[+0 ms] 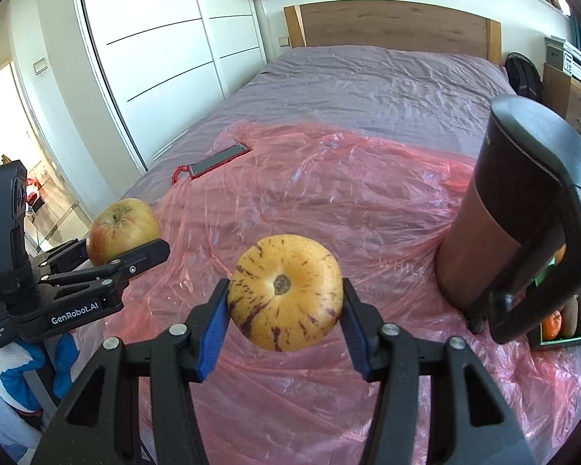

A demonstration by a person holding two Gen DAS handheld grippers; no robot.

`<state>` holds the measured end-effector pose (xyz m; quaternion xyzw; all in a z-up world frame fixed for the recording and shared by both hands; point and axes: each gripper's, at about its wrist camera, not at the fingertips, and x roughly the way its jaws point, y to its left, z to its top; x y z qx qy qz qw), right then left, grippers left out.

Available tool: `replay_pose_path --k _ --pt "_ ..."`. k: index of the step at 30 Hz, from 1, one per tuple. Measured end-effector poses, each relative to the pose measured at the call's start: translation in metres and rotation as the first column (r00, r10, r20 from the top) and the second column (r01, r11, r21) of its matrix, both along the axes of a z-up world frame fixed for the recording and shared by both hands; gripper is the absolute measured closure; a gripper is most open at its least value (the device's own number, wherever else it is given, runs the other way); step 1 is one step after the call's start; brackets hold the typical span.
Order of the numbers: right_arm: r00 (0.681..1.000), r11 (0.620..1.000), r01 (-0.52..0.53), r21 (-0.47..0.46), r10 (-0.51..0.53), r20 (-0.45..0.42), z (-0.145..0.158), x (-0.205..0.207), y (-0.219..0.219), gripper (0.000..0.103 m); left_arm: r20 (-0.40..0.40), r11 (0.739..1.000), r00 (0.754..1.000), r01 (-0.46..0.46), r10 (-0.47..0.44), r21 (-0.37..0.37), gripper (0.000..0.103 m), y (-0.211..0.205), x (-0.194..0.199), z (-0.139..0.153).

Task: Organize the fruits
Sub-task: 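Carry the apple in the left gripper to the green tray while the right carries the speckled fruit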

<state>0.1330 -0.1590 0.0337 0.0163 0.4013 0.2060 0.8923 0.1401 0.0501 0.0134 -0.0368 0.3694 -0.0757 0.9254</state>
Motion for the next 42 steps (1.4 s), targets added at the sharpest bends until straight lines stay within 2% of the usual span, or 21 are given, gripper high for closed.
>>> replay_pose_path --k 12,22,34,42 --pt "0.998 0.999 0.049 -0.004 -0.049 0.047 0.022 -0.062 -0.045 0.062 0.05 0.995 0.994 0.095 -0.093 -0.033 0.038 -0.037 -0.071 0.025" --pt "0.99 0.993 0.116 0.011 -0.116 0.077 0.029 -0.097 -0.102 0.062 0.083 0.983 0.98 0.184 -0.181 -0.03 0.038 -0.086 -0.104 0.044" --pt "0.97 0.972 0.234 0.013 -0.234 0.067 0.009 -0.124 -0.189 0.062 0.043 0.953 0.952 0.301 -0.302 0.023 0.038 -0.169 -0.122 0.043" --pt "0.946 0.946 0.322 0.032 -0.323 0.04 -0.01 -0.137 -0.247 0.062 -0.007 0.92 0.922 0.386 -0.386 0.063 0.038 -0.228 -0.125 0.034"
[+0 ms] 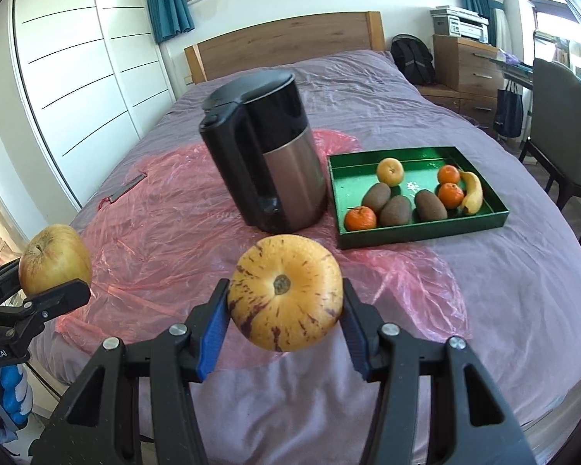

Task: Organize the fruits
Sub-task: 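Carry the apple in the left gripper to the green tray while the right carries the speckled fruit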

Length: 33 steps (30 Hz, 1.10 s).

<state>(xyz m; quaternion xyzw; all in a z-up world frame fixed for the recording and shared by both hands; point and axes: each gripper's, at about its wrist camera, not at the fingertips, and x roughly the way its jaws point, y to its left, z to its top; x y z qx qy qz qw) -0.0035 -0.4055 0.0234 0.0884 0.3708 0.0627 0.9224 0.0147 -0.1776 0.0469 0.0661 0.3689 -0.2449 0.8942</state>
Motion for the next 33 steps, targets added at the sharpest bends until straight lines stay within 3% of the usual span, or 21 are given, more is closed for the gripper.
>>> replay_pose_path --k 18,33 --pt "0.987 0.988 0.156 -0.013 -0.157 -0.035 -0.027 0.019 -0.114 0.062 -0.078 0.979 0.977 0.2 -0.197 0.036 0.038 -0.128 0.028 -0.017" --pt "0.984 0.985 0.168 -0.048 -0.17 -0.046 -0.047 0.115 -0.171 0.062 -0.089 0.978 0.975 0.206 -0.202 0.031 0.038 -0.221 0.134 -0.042"
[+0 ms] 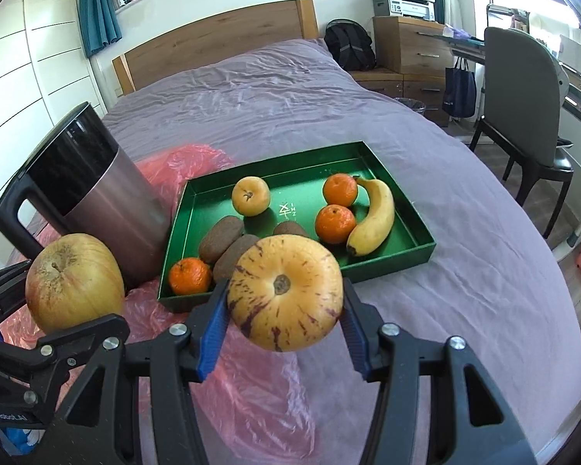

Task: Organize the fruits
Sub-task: 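Carry the apple in the left gripper to the green tray while the right carries the speckled fruit, then lower and release the apple with the left gripper while the right releases the speckled fruit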

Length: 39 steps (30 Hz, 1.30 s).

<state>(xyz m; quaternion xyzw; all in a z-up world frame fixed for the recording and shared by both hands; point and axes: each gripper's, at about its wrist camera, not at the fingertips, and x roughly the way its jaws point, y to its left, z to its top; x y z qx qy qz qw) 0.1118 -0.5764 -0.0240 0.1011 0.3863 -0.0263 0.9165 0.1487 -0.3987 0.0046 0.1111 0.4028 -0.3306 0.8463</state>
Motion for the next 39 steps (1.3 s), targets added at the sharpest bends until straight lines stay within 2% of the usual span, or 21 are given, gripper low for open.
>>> replay_pose_path --k 9,17,26,29,39 --pt "1.0 1.0 0.004 -0.025 -0.005 -0.008 -0.016 0.078 -0.033 0.062 -0.002 0.995 0.996 -0.087 0.088 0.048 0.038 -0.043 0.077 -0.039" --pt "0.999 0.999 -0.012 -0.041 0.01 -0.037 -0.042 0.135 -0.045 0.062 0.028 0.994 0.997 -0.07 0.068 0.087 0.038 -0.069 0.102 -0.066" --pt "0.999 0.999 -0.013 -0.034 0.012 -0.046 -0.063 0.157 -0.049 0.062 0.036 0.992 0.997 -0.073 0.07 0.1 0.038 -0.081 0.113 -0.077" --pt "0.999 0.998 -0.026 -0.062 0.023 -0.04 -0.065 0.158 -0.044 0.061 0.042 0.991 0.997 -0.069 0.065 0.116 0.037 -0.087 0.115 -0.077" --pt "0.999 0.998 -0.024 -0.055 0.022 -0.036 -0.063 0.151 -0.043 0.059 0.041 0.988 0.998 -0.056 0.05 0.146 0.037 -0.089 0.11 -0.075"
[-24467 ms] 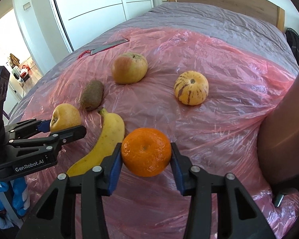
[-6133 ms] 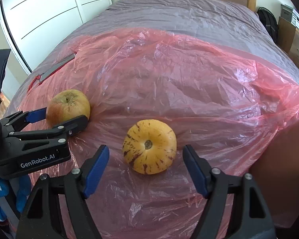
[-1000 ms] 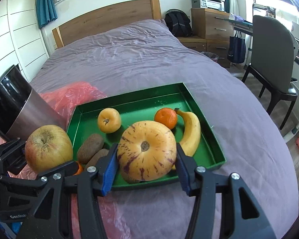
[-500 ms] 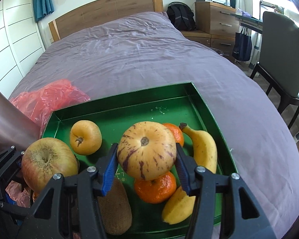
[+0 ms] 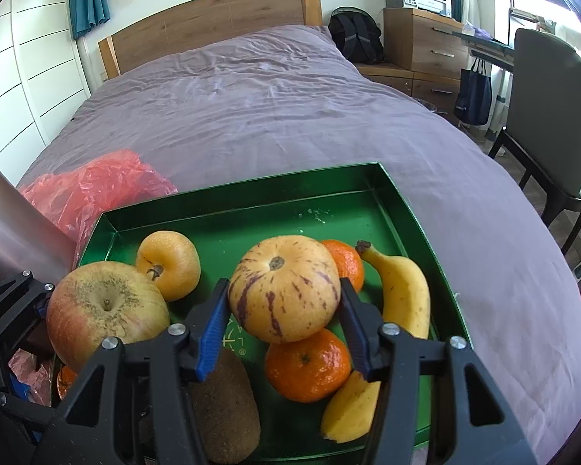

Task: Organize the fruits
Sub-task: 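Lower and release the apple with the left gripper while the right releases the speckled fruit, then withdraw both open grippers away from the green tray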

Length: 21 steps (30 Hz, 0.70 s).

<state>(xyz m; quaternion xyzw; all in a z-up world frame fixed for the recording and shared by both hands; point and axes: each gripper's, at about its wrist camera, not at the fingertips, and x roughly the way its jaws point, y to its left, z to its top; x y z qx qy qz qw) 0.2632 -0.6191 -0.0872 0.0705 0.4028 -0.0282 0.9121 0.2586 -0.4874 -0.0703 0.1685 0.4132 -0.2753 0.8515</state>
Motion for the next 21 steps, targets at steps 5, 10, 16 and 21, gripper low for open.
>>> replay_pose_path --k 5,10,16,21 --pt "1.0 1.0 0.007 0.003 -0.007 0.0 0.005 -0.006 0.0 0.047 -0.01 1.0 1.0 -0.002 0.002 0.002 0.037 0.005 -0.004 0.003" --pt "1.0 1.0 0.02 -0.003 -0.02 0.01 0.018 -0.018 0.003 0.042 0.033 1.0 0.999 0.003 -0.003 -0.027 0.029 0.01 -0.015 0.025" --pt "0.999 0.999 0.031 -0.01 -0.03 0.021 0.036 -0.043 0.008 0.035 0.025 0.998 1.0 -0.015 0.016 -0.067 0.027 0.029 -0.031 0.042" --pt "0.999 1.0 0.025 -0.02 -0.024 0.024 0.05 -0.068 0.021 0.033 0.016 0.996 1.0 -0.023 0.024 -0.089 0.026 0.051 -0.057 0.053"
